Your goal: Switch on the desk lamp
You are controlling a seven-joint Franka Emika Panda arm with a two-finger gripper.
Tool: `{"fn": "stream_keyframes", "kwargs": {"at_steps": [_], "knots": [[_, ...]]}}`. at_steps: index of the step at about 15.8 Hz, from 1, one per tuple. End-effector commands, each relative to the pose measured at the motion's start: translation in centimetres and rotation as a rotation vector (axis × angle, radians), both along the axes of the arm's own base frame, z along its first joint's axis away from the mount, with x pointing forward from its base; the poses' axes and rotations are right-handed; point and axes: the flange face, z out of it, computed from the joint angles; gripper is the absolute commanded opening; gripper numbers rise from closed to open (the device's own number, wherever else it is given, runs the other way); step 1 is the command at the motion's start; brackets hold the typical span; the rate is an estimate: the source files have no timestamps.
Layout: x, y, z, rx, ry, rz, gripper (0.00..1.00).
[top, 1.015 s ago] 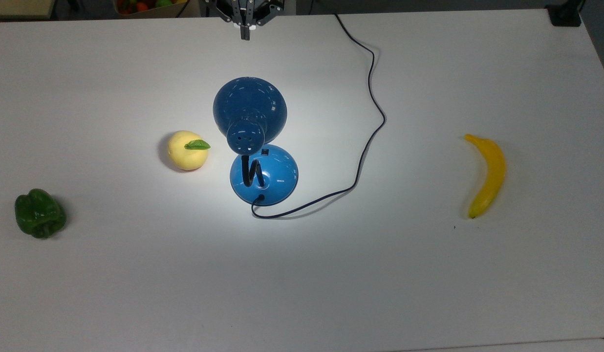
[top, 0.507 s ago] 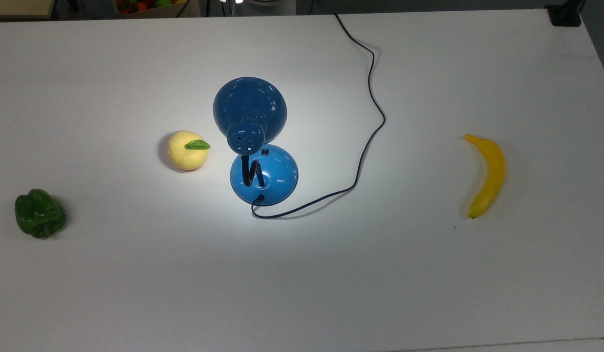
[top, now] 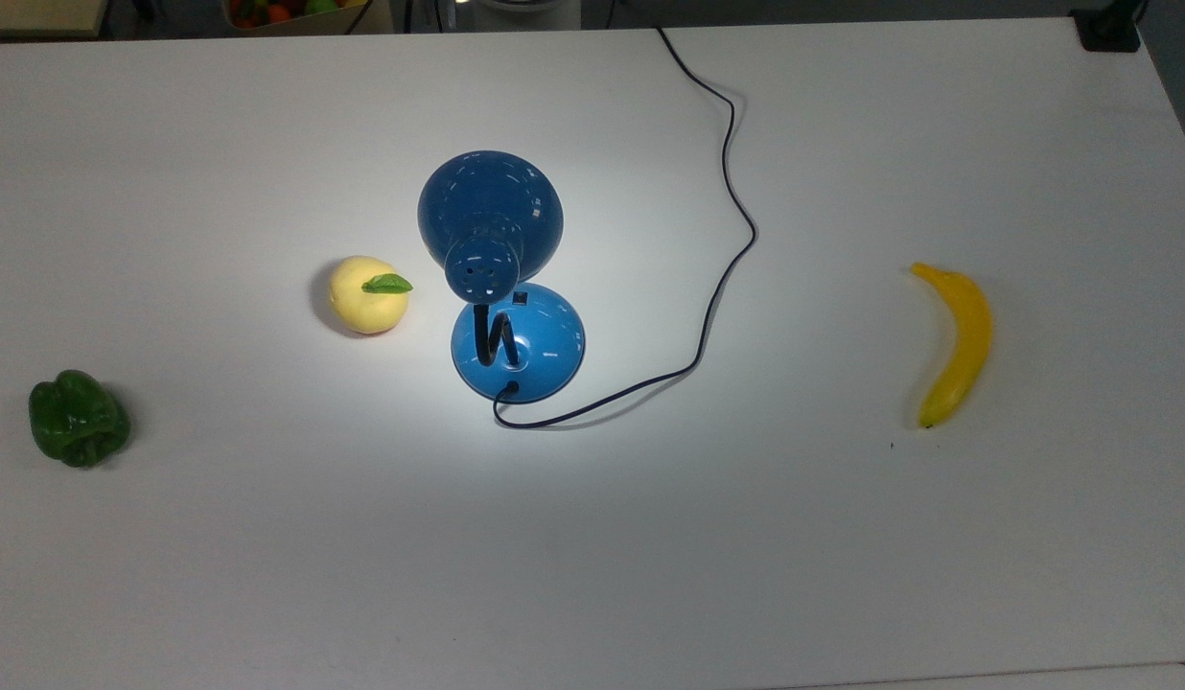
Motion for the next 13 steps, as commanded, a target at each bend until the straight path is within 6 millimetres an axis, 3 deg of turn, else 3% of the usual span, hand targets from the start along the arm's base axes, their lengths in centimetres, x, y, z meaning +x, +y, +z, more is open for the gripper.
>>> {"fn": "stream_keyframes", "kwargs": {"at_steps": [1,2,13], "knots": [[-0.01,-0.90,0.64,0.007,0.016,0.016,0.76],[-0.05,-0.99,0.65,0.007,0.015,0.013,0.98],[-0.24,-1.00,1.20,0.008,0.005,-0.001,1.00]]}}
